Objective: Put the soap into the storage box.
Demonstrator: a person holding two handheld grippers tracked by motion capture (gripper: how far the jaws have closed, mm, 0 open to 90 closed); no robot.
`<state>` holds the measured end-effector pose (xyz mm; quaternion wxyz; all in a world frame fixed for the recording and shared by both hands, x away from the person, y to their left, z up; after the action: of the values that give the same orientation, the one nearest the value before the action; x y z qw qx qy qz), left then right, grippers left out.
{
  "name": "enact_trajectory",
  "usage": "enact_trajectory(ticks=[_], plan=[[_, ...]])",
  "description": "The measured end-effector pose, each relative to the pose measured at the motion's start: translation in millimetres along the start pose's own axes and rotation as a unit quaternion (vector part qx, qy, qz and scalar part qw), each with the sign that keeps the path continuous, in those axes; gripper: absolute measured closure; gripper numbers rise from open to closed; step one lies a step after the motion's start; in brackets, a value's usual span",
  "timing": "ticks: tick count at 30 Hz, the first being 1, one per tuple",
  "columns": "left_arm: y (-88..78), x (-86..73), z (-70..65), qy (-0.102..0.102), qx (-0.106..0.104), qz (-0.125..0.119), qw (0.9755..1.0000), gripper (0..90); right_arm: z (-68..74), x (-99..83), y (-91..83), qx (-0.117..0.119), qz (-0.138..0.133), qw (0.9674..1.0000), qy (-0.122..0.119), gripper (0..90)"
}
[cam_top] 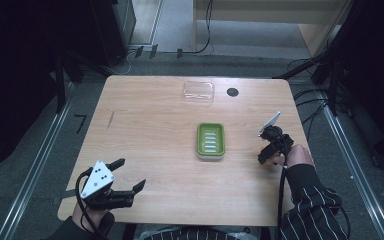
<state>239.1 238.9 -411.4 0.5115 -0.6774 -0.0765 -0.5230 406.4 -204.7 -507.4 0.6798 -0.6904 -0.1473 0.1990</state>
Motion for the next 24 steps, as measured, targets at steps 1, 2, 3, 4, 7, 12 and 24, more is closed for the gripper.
enact_trajectory(ticks=[1, 2, 3, 4, 7, 12, 24], plan=[[-0.7, -0.4, 0.2, -0.001, 0.002, 0.001, 1.0, 13.6, 0.5, 0.6, -0.6, 0.001, -0.003, 1.0, -0.001, 26.5], [-0.7, -0.4, 0.2, -0.001, 0.002, 0.001, 1.0, 13.6, 0.5, 0.6, -0.6, 0.001, -0.003, 1.0, -0.001, 26.5], [-1.0, -0.7, 0.1, -0.002, 0.002, 0.0, 1.0, 13.6, 1.0, 1.0, -1.9, 0.0, -0.003, 1.0, -0.003, 26.5], [-1.2, -0.8, 0.1, -0.002, 0.002, 0.0, 1.0, 13.6, 2.6, 2.4, -4.1, 0.0, -0.01, 0.9999, -0.004, 26.5], [-1.6, -1.2, 0.1, -0.003, 0.003, 0.001, 1.0, 13.6, 3.5, 3.6, -6.3, 0.0, -0.017, 0.9998, -0.007, 26.5], [-2.3, -1.8, 0.5, -0.002, 0.004, 0.003, 1.0, 13.6, 6.4, 5.8, -10.0, -0.001, -0.022, 0.9997, -0.013, 26.5], [-2.4, -2.9, 1.0, -0.005, 0.007, 0.006, 0.9999, 13.6, 10.6, 12.1, -18.3, 0.003, -0.043, 0.9987, -0.029, 26.5]])
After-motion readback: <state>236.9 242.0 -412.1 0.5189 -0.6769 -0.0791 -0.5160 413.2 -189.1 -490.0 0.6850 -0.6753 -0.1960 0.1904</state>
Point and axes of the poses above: each handheld gripper's, and its own axes: y roughly forward along the jaws, x roughly out of its top, z roughly to its left, the point moved 5 cm from there along y, roughly forward along the jaws, and after that the axes turned 9 degrees about z, right-handed, at the moved point
